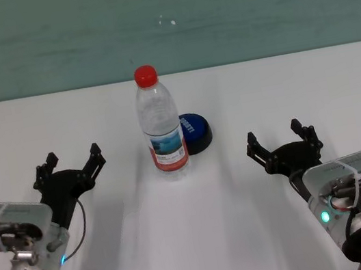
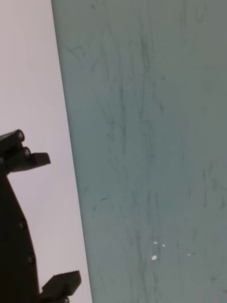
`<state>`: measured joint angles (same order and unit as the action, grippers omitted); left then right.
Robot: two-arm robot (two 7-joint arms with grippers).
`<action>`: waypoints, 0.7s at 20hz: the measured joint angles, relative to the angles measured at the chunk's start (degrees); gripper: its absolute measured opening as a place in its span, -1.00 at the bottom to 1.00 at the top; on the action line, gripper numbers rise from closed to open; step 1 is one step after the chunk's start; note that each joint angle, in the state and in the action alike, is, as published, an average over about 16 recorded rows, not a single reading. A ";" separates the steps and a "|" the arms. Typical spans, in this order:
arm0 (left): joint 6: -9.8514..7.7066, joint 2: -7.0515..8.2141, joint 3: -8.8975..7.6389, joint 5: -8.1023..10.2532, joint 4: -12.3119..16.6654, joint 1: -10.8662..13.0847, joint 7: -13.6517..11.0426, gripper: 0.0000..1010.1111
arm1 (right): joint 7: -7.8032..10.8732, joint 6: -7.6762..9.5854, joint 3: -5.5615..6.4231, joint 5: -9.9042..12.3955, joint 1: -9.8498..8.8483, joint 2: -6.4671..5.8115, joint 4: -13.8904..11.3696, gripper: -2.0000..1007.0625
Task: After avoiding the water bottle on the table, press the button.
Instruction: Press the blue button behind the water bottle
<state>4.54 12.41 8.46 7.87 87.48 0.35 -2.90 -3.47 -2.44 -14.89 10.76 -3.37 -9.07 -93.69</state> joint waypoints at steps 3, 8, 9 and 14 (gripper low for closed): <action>0.00 0.00 0.00 0.00 0.00 0.00 0.00 0.98 | 0.00 0.00 0.00 0.00 0.00 0.00 0.00 0.99; 0.00 0.00 0.00 0.00 0.00 0.00 0.00 0.98 | 0.00 0.00 0.00 0.00 0.00 0.00 0.00 0.99; 0.00 0.00 0.00 0.00 0.00 0.00 0.00 0.98 | 0.00 0.00 0.00 0.00 0.00 0.00 0.00 0.99; 0.00 0.00 0.00 0.00 0.00 0.00 0.00 0.98 | 0.00 0.00 0.00 0.00 0.00 0.00 0.00 0.99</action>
<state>4.54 12.41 8.46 7.88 87.48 0.35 -2.90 -3.47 -2.44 -14.90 10.76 -3.37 -9.07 -93.68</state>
